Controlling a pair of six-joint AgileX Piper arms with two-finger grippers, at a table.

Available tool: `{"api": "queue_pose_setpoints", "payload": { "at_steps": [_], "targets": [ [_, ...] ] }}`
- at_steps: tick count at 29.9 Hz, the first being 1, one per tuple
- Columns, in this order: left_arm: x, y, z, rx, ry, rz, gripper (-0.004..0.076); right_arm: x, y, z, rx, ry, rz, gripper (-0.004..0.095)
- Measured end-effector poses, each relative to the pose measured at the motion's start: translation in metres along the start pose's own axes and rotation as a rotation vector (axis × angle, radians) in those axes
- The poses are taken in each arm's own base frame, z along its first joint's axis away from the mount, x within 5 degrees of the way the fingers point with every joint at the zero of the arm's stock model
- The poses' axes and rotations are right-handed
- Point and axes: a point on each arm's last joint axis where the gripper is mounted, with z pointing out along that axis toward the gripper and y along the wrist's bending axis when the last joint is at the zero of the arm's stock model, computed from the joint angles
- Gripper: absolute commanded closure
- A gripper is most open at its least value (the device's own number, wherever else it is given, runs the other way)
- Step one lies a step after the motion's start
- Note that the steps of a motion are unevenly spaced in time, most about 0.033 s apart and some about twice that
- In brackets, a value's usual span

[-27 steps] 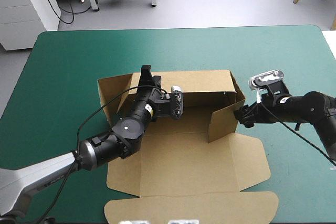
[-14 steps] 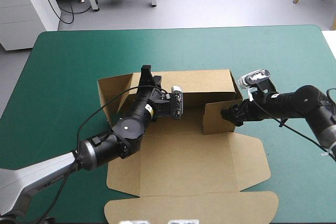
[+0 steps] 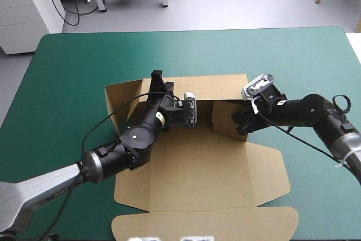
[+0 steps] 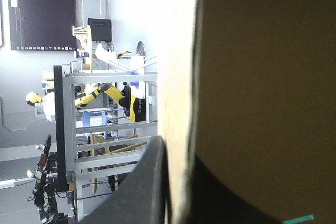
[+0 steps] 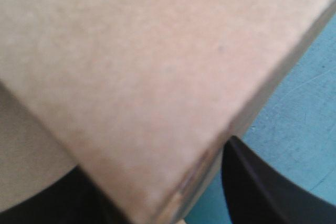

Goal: Fold the box

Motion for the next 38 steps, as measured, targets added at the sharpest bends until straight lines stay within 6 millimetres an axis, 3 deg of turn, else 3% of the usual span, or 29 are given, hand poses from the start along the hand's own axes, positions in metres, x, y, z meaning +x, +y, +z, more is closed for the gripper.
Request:
{"api": "queue_pose_setpoints", "payload": {
  "at_steps": [3,6,8,10,12,19,25,29,38],
  "targets": [
    [0.000,0.000,0.000,0.000,0.000,0.001,0.0656,0.000,-0.002,0.000,0.020,0.002,-0.016,0.0809],
    [0.000,0.000,0.000,0.004,0.000,-0.005,0.0437,0.000,-0.003,0.000,0.030,0.002,-0.019,0.0908],
    [-0.002,-0.003,0.000,0.024,-0.023,-0.019,0.0255,0.000,-0.003,0.000,0.031,-0.004,-0.012,0.0922],
    [-0.005,-0.006,0.000,0.043,-0.049,-0.027,0.0131,-0.001,-0.003,0.000,0.027,-0.008,-0.005,0.0922],
    [-0.006,-0.007,0.000,0.049,-0.062,-0.036,0.0059,-0.001,-0.003,0.000,0.027,-0.008,-0.004,0.0922],
    [-0.004,-0.006,0.000,0.037,-0.040,-0.043,0.0038,-0.001,-0.003,0.000,0.027,-0.010,0.017,0.0922],
    [-0.018,-0.006,-0.014,0.022,-0.077,-0.032,0.0038,-0.001,-0.004,0.000,0.043,-0.009,0.064,0.0922],
    [-0.035,-0.008,-0.037,0.004,-0.124,-0.019,0.0038,0.000,-0.002,0.001,0.033,0.004,0.071,0.0922],
    [-0.066,-0.010,-0.108,-0.009,-0.259,-0.043,0.0038,0.000,-0.002,0.001,0.037,0.010,0.074,0.0922]
  ]
}}
